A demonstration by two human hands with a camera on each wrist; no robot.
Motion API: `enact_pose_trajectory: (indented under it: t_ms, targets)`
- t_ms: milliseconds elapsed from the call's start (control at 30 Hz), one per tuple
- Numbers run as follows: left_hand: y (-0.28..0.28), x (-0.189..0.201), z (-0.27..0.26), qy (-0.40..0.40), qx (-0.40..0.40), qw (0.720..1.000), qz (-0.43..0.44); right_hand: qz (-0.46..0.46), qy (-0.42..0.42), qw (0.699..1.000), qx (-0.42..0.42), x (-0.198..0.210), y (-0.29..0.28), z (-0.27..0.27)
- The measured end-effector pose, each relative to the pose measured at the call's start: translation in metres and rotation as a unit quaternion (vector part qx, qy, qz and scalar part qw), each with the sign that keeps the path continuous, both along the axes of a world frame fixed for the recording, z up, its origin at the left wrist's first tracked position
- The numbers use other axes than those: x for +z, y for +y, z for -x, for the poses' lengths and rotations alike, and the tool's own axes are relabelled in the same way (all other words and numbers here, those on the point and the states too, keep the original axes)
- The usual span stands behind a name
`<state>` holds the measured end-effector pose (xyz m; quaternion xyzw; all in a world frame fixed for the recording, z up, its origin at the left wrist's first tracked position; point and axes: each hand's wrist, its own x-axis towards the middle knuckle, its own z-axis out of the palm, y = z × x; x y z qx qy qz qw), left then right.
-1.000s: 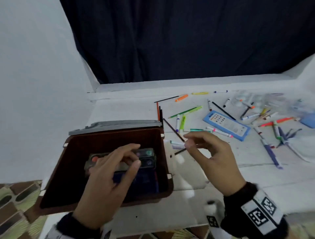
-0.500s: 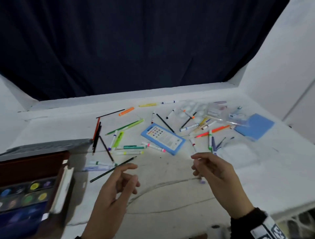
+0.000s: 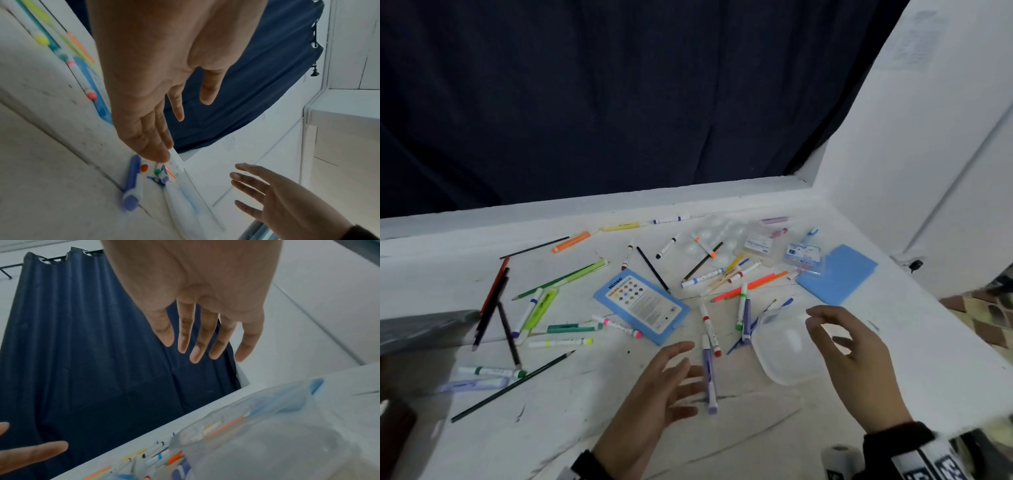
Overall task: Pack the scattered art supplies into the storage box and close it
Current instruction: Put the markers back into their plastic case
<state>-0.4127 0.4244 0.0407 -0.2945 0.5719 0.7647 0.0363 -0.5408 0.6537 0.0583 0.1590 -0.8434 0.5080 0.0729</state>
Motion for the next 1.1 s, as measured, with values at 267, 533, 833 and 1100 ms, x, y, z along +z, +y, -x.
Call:
enact_pose_trajectory:
  t_ms: [267,533,833,1100]
  targets:
    - [0.032,-0.005,0.049,-0.03,-0.026,0.998,-0.054,-0.118,0.018,0.993,-0.019,-0.009,0.022,0.049]
    - [0.07,-0.01,0.077,-0.058,0.025,0.998,-0.02,-0.046,-0.165,0.984,0.044,-0.035,0.043,0.102]
    - [0.115,-0.021,0.087,-0.035,0.103,0.994,0.031,-0.007,-0.347,0.929,0.129,-0.048,0.069,0.147]
    - [0.121,-0.008,0.073,0.014,0.132,0.984,0.117,0.073,-0.332,0.919,0.198,-0.047,0.053,0.141]
